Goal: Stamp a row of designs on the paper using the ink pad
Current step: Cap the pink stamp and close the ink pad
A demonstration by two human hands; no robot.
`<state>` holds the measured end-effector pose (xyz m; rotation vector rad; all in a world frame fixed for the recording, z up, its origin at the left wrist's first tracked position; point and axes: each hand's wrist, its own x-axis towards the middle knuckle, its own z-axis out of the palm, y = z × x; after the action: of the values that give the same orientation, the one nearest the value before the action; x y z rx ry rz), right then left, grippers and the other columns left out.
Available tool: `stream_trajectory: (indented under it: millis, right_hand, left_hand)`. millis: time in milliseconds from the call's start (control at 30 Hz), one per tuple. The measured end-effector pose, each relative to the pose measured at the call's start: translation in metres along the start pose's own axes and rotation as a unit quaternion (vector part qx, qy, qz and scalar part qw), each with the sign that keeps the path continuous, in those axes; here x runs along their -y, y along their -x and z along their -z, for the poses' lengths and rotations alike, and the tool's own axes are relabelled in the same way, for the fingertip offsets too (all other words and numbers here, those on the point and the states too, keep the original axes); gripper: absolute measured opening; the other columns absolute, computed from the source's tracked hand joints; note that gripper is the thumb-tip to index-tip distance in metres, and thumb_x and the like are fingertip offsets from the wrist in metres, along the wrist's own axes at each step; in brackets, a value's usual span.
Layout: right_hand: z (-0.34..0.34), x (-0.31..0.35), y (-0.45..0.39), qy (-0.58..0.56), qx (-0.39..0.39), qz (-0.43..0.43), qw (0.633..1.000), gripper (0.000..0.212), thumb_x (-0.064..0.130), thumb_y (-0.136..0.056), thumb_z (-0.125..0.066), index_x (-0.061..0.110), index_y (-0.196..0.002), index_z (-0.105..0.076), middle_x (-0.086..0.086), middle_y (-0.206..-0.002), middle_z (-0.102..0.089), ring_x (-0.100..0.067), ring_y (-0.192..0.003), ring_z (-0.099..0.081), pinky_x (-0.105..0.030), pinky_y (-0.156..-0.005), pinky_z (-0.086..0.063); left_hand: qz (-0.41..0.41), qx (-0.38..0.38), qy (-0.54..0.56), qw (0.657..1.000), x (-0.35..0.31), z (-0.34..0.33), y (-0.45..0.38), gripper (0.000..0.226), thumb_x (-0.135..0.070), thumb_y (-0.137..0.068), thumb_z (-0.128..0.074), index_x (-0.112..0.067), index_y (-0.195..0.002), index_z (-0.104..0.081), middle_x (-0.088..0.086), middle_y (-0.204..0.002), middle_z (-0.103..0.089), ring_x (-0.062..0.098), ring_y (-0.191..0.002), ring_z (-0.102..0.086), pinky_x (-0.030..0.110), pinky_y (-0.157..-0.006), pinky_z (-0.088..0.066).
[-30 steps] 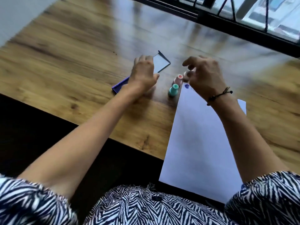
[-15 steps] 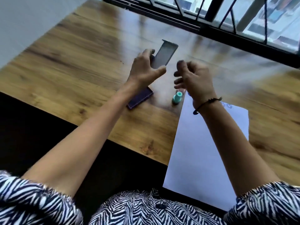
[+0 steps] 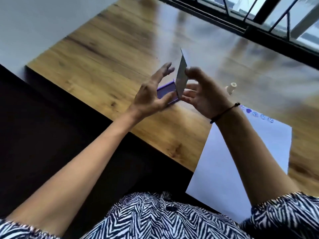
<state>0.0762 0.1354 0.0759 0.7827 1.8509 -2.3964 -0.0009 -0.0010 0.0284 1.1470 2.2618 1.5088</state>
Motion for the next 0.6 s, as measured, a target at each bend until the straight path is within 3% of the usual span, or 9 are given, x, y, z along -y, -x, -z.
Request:
stream_trajectory:
  millis: [67,100,167,200,300,333,467,533,600]
  right_hand:
    - [-0.003,-0.011,-0.004,0.241,-0.106,0.094,0.96,0.027,0.027,-0.067,-0.076,0.02,-0.079,-0.053,-0.004,-0.088,-0.057,-0.021,-0.084,-0.055,-0.031,-0.078,-0.041]
    - [-0.004,-0.019,-0.007,0.388,-0.137,0.13,0.902,0.032,0.027,-0.066,-0.078,0.017,-0.084,-0.053,-0.007,-0.096,-0.056,-0.024,-0.093,-0.052,-0.031,-0.081,-0.035]
    - [-0.005,-0.034,-0.008,0.56,-0.13,0.154,0.803,0.043,0.031,-0.066,-0.076,0.011,-0.096,-0.054,-0.014,-0.116,-0.053,-0.03,-0.109,-0.046,-0.032,-0.087,-0.03]
    - [-0.006,-0.041,-0.008,0.585,-0.114,0.144,0.79,0.046,0.031,-0.066,-0.075,0.01,-0.1,-0.053,-0.015,-0.122,-0.05,-0.033,-0.112,-0.044,-0.034,-0.09,-0.032]
    - [-0.011,-0.051,-0.011,0.596,-0.111,0.143,0.783,0.043,0.026,-0.066,-0.069,0.012,-0.1,-0.049,-0.014,-0.123,-0.045,-0.035,-0.11,-0.041,-0.038,-0.089,-0.038]
    - [-0.012,-0.053,-0.012,0.6,-0.111,0.142,0.779,0.042,0.025,-0.066,-0.068,0.012,-0.1,-0.048,-0.013,-0.124,-0.044,-0.034,-0.109,-0.041,-0.038,-0.088,-0.038]
    - [-0.013,-0.054,-0.016,0.598,-0.098,0.13,0.785,0.045,0.028,-0.064,-0.069,0.014,-0.099,-0.045,-0.011,-0.125,-0.043,-0.033,-0.11,-0.039,-0.038,-0.086,-0.039]
    - [-0.013,-0.056,-0.017,0.596,-0.099,0.131,0.786,0.048,0.03,-0.064,-0.071,0.013,-0.1,-0.045,-0.012,-0.127,-0.042,-0.034,-0.111,-0.038,-0.039,-0.088,-0.039]
    - [-0.015,-0.056,-0.017,0.597,-0.103,0.13,0.785,0.051,0.031,-0.063,-0.072,0.012,-0.102,-0.045,-0.013,-0.13,-0.041,-0.034,-0.113,-0.037,-0.039,-0.09,-0.038]
  left_hand:
    - [0.07,-0.018,0.062,0.995,0.009,0.008,0.002,0.061,-0.016,-0.082,-0.047,-0.005,-0.138,-0.025,0.014,-0.14,-0.044,0.012,-0.128,-0.041,0.023,-0.11,-0.031]
    - [0.107,-0.035,0.098,0.989,0.015,0.012,0.002,0.058,-0.017,-0.083,-0.041,-0.005,-0.137,-0.026,0.014,-0.138,-0.046,0.008,-0.124,-0.043,0.015,-0.106,-0.031]
    - [0.156,-0.052,0.132,0.978,0.024,0.016,-0.003,0.055,-0.024,-0.084,-0.034,-0.007,-0.136,-0.028,0.011,-0.126,-0.055,0.002,-0.112,-0.049,0.007,-0.094,-0.033]
    - [0.17,-0.048,0.136,0.975,0.027,0.018,-0.006,0.054,-0.028,-0.086,-0.033,-0.008,-0.136,-0.029,0.007,-0.119,-0.057,-0.001,-0.105,-0.053,0.006,-0.09,-0.034]
    - [0.17,-0.029,0.13,0.976,0.03,0.015,-0.016,0.044,-0.022,-0.096,-0.029,0.0,-0.134,-0.031,0.003,-0.112,-0.054,-0.021,-0.082,-0.056,-0.002,-0.073,-0.038]
    - [0.164,-0.018,0.127,0.978,0.029,0.013,-0.019,0.043,-0.022,-0.096,-0.028,0.001,-0.133,-0.033,0.006,-0.117,-0.052,-0.022,-0.084,-0.055,-0.002,-0.076,-0.039]
    - [0.16,0.046,0.112,0.98,0.025,0.008,-0.023,0.049,-0.038,-0.092,-0.028,-0.013,-0.133,-0.035,0.007,-0.137,-0.047,0.012,-0.125,-0.045,0.031,-0.113,-0.03]
    - [0.174,0.057,0.128,0.975,0.026,0.006,-0.024,0.047,-0.034,-0.096,-0.026,-0.013,-0.138,-0.024,0.016,-0.137,-0.047,0.016,-0.121,-0.049,0.014,-0.104,-0.035]
    - [0.18,0.061,0.134,0.973,0.025,0.006,-0.024,0.046,-0.029,-0.098,-0.023,-0.01,-0.14,-0.016,0.02,-0.136,-0.046,0.013,-0.111,-0.053,-0.006,-0.079,-0.035]
